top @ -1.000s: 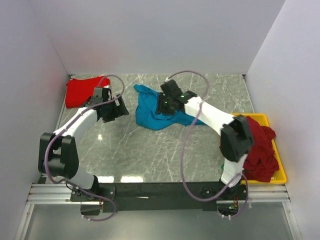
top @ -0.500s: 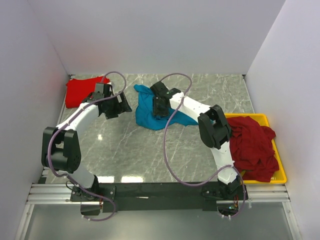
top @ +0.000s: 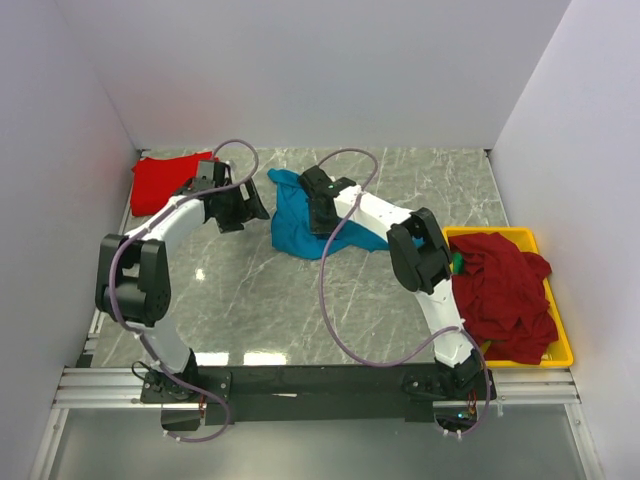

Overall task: Fold and stack the t-shirts
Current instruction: Flatten the tshirt out

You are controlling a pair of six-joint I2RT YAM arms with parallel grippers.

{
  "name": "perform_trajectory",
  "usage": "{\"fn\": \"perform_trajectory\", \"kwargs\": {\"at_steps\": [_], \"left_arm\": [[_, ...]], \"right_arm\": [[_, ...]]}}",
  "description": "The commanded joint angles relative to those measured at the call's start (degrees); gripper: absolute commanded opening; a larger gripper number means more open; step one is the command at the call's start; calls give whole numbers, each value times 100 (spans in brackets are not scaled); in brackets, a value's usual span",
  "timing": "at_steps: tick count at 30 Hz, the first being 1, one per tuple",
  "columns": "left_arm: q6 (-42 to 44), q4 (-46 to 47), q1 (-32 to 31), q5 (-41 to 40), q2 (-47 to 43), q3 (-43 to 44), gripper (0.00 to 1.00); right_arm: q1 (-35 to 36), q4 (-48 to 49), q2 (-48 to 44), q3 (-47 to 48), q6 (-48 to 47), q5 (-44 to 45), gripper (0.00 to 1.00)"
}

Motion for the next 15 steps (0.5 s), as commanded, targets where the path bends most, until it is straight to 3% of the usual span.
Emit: {"fn": "perform_trajectory", "kwargs": {"at_steps": [1,8,11,15], "left_arm": [[33,237,-4,222,239,345,88],[-37,290,-48,275,767,872,85],[-72,237,-65,275,1021,1285,85],[-46,88,-92,231,1390,1882,84]], "right_arm": [[-96,-118,-254,133,-59,349,0],[-228,-171,-1888,-1219,91,718,0],[-219,-197,-3011,-1958,187,709,0],[-210,-346,-3777,-2897,293,490,0]]}}
